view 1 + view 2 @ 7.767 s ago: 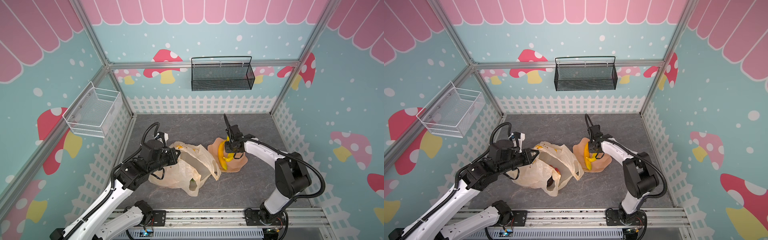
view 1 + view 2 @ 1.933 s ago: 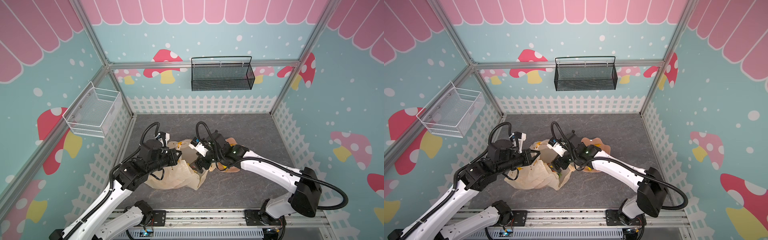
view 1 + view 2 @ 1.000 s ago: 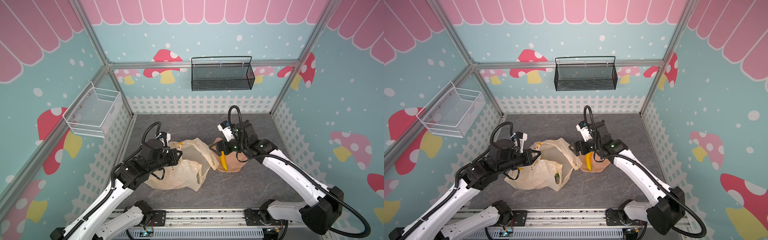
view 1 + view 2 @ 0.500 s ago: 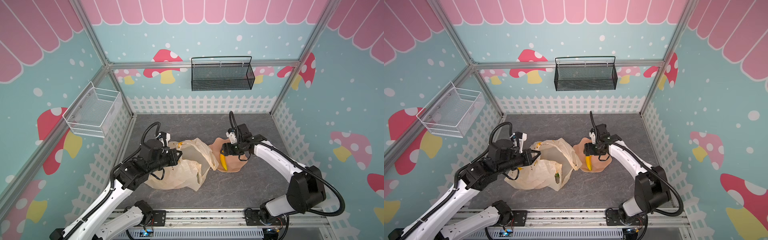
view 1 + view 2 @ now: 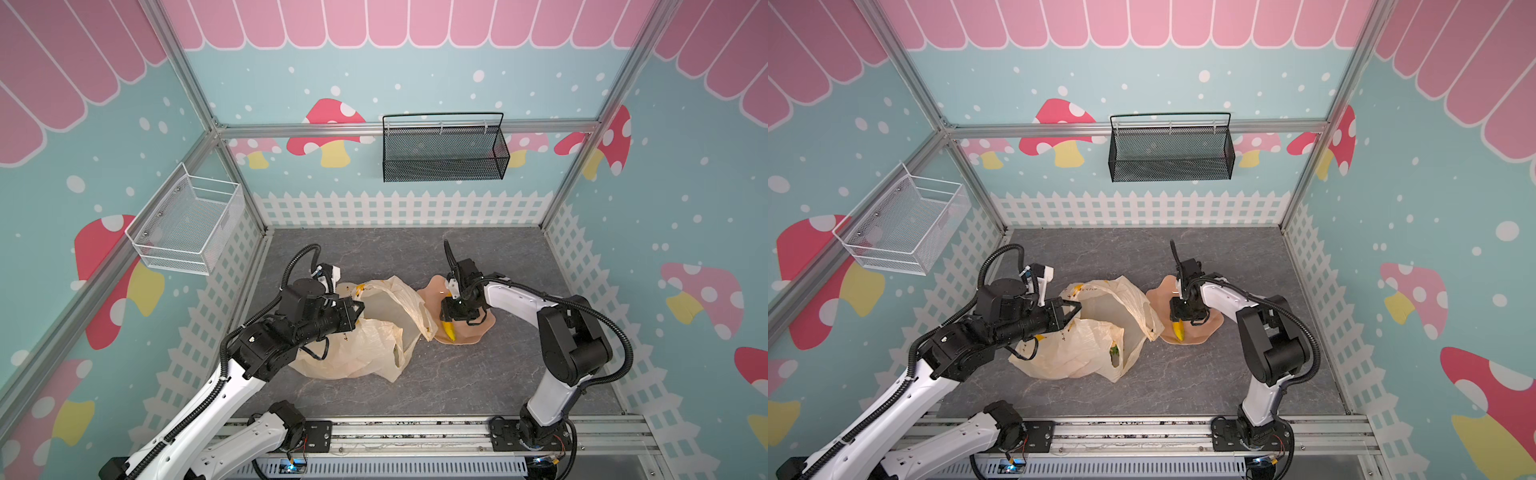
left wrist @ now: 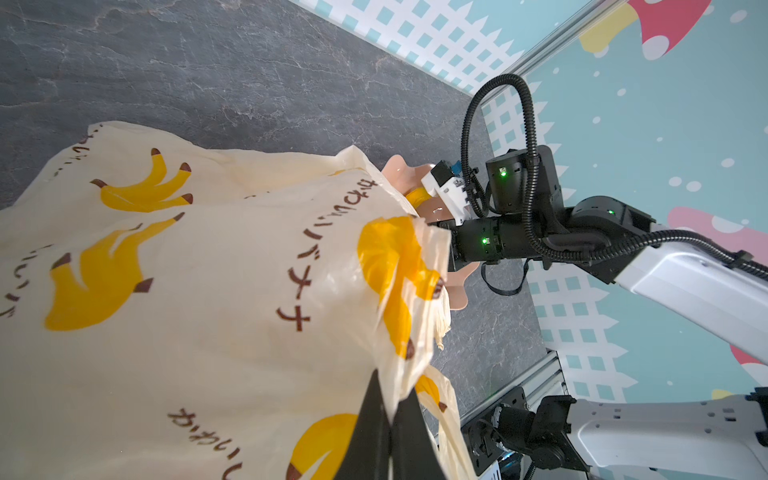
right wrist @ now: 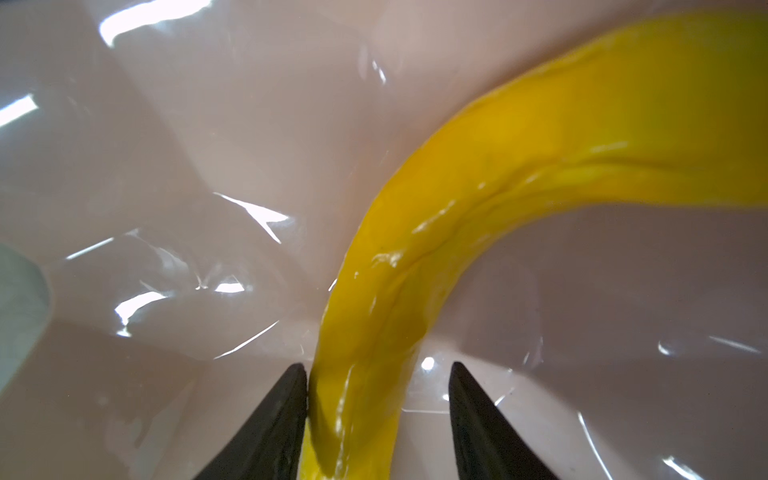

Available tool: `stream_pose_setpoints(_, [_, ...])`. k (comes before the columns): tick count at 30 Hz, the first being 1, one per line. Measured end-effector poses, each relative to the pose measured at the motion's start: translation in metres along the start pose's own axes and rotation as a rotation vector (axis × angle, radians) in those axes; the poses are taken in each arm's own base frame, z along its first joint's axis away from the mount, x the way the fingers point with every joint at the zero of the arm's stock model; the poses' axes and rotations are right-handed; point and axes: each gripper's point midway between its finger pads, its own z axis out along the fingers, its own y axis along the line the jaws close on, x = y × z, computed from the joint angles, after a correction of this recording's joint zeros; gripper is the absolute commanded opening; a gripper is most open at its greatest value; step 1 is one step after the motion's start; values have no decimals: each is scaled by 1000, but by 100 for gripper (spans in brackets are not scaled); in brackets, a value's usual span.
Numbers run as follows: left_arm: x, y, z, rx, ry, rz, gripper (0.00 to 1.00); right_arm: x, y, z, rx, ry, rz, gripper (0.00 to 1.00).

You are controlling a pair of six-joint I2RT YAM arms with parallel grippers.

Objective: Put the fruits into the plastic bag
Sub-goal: 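Lower the right gripper into the bowl and grasp the last banana, then lift the banana up out of the bowl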

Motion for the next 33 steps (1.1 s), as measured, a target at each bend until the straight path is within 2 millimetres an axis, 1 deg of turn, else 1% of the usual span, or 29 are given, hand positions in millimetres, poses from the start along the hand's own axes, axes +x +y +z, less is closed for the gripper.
stream_pose_setpoints(5, [0,0,0,-1,-1,-1,0,0,-3,5,14,1,-5,46])
stream_pose_setpoints(10, [0,0,0,-3,-2,0,0,-2,-6,7,27,-6,-6,33])
stream_pose_setpoints(13, [0,0,0,-3,-2,0,0,-3,-7,6,36,-12,-6,28])
stream_pose_setpoints(14, [0,0,0,-3,-2,0,0,-4,-7,5,37,-15,-7,25])
stream_pose_setpoints(16, [0,0,0,-3,-2,-1,0,-6,-6,2,34,-28,-10,23])
stream_pose_setpoints(19, [0,0,0,-2,-3,-1,0,-12,-2,-11,26,-68,-17,21])
stream_pose_setpoints(22, [0,0,0,-2,-2,-3,0,-26,5,-38,13,-150,-34,17])
stream_pose_setpoints(26, [0,0,0,-2,-3,-3,0,-60,23,-96,-15,-332,-79,17])
stream_pose_setpoints(28, [0,0,0,-2,-2,-3,0,-73,31,-126,-30,-423,-100,17])
stream_pose_setpoints(30, [-1,0,0,-1,-3,-3,0,-82,37,-152,-40,-496,-122,16])
stream_pose_setpoints(32, [-1,0,0,-1,-3,-3,0,-85,41,-167,-45,-539,-137,16])
stream_pose_setpoints(33, [-1,0,0,0,-3,-3,0,-85,41,-171,-46,-550,-144,17])
